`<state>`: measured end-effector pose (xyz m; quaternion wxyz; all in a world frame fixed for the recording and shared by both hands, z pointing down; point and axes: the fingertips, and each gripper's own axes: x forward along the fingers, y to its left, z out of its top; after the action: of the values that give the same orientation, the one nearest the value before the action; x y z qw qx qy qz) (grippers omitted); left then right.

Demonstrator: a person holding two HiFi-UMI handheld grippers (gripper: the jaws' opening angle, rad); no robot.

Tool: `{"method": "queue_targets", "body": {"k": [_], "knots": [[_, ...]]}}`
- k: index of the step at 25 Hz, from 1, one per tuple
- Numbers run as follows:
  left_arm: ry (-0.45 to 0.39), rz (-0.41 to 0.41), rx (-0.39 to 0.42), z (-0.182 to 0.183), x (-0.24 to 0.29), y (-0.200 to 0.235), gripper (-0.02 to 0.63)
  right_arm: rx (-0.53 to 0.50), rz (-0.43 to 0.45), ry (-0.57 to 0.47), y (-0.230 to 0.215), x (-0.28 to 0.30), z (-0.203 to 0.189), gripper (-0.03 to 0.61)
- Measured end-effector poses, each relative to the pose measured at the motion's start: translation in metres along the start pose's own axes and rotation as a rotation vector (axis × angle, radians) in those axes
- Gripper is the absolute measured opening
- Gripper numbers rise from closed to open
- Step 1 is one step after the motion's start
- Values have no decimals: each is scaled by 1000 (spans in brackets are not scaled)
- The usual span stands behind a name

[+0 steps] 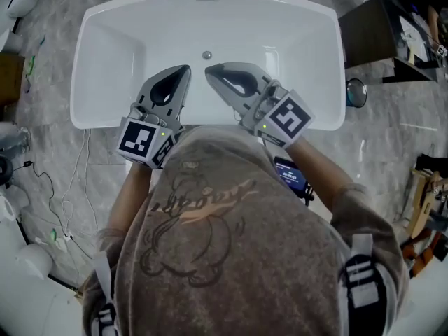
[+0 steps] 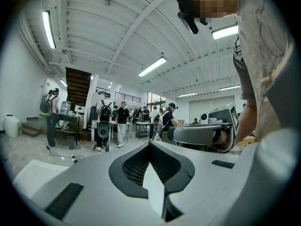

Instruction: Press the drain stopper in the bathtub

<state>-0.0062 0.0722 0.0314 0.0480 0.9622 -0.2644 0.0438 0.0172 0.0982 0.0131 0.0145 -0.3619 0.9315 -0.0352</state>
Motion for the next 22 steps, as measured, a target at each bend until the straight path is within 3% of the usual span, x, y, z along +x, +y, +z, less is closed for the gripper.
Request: {"method": "queue_targets", "body": {"k": [22], "knots": [[-8,36,-22,-3,1,4,2,-17,4,-12,1,3,5,-2]]}}
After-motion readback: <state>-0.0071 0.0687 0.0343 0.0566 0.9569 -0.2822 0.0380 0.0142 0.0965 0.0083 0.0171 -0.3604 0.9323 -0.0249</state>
